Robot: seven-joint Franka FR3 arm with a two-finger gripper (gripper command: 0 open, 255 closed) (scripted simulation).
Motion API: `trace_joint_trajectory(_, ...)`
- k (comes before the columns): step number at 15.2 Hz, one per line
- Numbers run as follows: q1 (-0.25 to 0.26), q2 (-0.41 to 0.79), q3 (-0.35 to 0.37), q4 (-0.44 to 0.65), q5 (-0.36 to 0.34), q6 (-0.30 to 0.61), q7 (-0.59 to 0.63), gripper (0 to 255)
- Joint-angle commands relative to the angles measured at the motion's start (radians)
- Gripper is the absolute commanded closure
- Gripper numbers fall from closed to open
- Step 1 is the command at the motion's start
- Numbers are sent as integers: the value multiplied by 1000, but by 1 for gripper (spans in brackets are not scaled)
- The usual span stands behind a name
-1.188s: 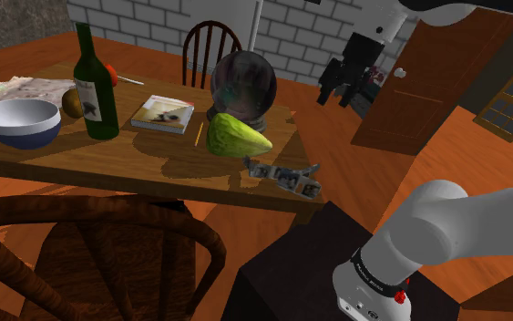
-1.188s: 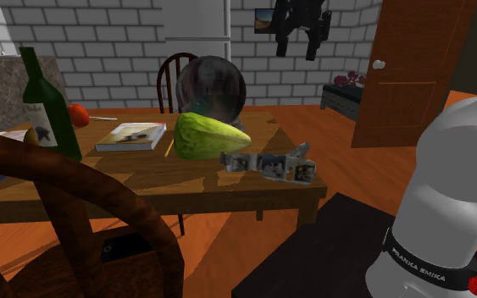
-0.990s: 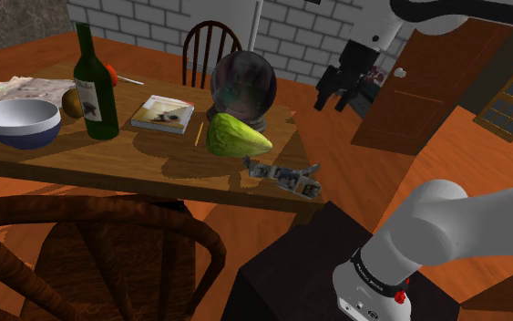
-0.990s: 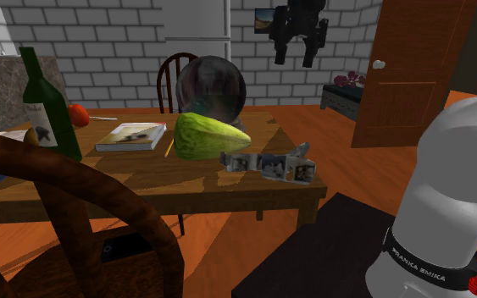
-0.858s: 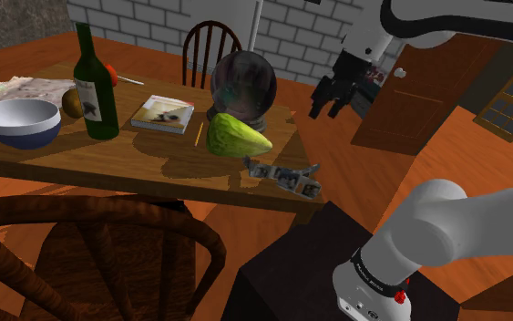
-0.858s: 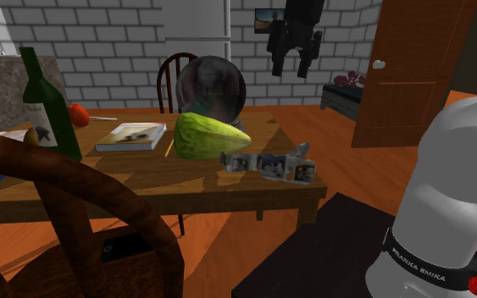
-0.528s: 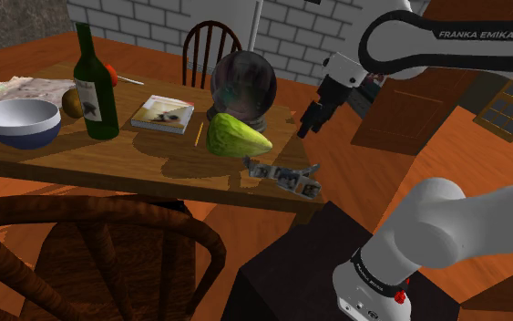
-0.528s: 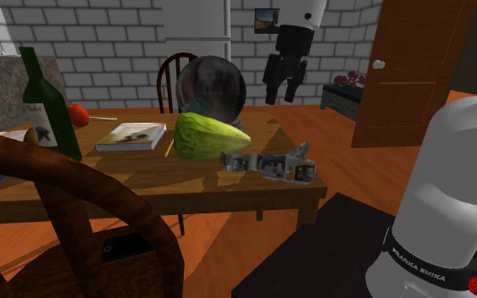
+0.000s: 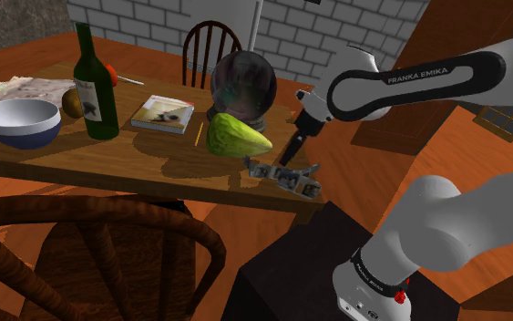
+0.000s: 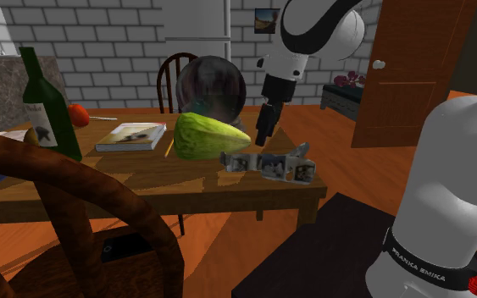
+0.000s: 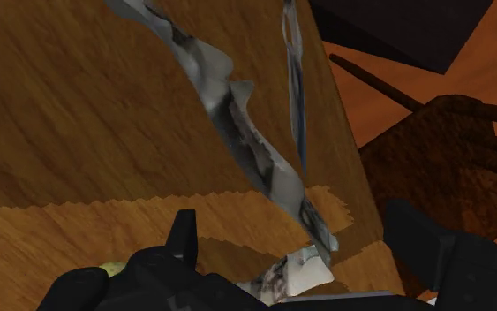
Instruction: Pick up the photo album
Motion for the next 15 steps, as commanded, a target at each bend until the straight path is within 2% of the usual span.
trace_joint_trajectory(1, 24, 41, -16, -19, 8, 70, -43, 0)
trace_joint_trajectory(7, 42, 111, -38, -60, 25, 180, -70, 0)
trace_joint_trajectory(9, 44, 119, -40, -63, 27, 191, -73, 0)
trace_joint_trajectory(10, 45, 117, -39, -66, 27, 193, -72, 255)
trace_joint_trajectory(15, 45, 119, -40, -65, 28, 194, -72, 255)
